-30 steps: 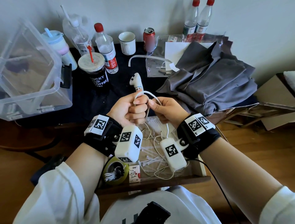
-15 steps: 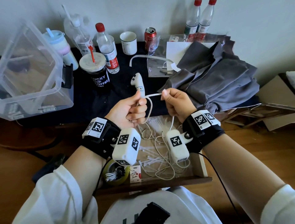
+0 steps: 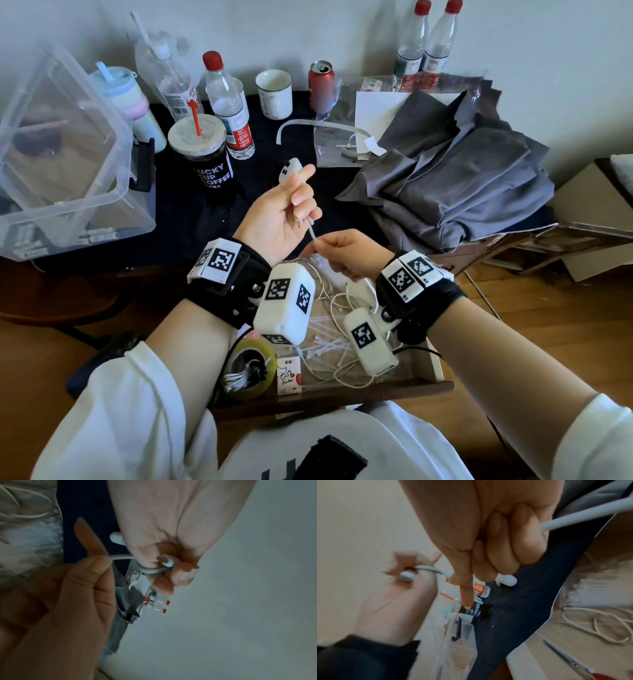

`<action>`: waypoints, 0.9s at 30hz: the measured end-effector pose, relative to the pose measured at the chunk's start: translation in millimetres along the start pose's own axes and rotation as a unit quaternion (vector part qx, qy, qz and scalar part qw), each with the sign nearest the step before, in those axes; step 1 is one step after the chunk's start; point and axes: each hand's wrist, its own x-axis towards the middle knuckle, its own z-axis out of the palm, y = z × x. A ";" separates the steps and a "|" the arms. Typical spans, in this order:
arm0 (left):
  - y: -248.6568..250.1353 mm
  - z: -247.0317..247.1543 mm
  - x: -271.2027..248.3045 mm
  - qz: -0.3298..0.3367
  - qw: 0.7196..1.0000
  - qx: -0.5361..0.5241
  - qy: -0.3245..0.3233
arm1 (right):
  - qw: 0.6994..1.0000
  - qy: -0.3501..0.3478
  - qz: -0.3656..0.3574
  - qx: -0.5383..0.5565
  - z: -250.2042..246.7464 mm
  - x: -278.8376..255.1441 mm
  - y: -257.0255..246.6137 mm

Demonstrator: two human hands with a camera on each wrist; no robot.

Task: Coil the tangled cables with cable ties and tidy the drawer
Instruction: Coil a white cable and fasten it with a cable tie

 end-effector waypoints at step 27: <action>-5.5 -18.1 -12.6 -0.187 0.962 0.169 -0.105 | 0.958 0.243 -0.150 -0.013 -21.6 3.6 -11.9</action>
